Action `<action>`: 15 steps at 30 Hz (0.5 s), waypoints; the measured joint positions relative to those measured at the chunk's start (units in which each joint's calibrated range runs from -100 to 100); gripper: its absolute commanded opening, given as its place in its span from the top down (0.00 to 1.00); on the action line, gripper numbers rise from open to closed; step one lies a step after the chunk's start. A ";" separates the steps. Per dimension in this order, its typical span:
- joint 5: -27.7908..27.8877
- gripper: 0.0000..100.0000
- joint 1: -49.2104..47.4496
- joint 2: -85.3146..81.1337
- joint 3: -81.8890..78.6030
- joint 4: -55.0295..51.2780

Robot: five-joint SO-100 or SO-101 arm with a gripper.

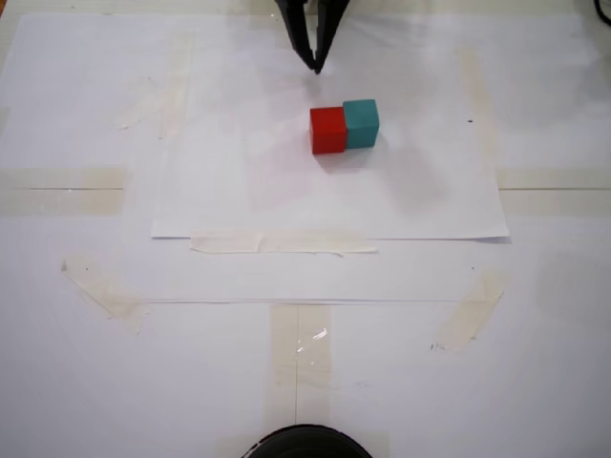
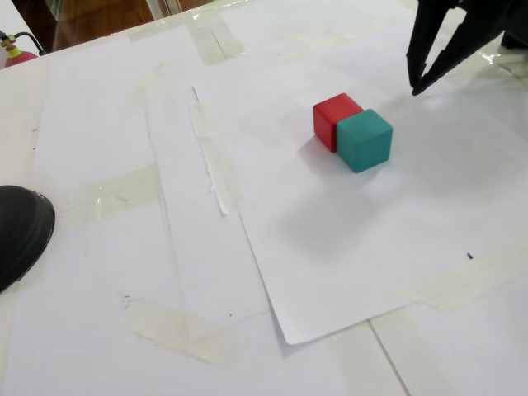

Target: Put the red cube on the top of the blue cube.

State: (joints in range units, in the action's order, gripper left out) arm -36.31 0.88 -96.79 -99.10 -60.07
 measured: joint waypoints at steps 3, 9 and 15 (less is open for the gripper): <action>0.34 0.99 0.00 0.00 0.00 -0.08; 0.59 0.99 0.00 0.00 0.00 -0.24; 0.59 0.99 0.00 0.00 0.00 -0.24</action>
State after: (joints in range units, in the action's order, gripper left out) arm -35.73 0.88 -96.79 -99.10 -60.31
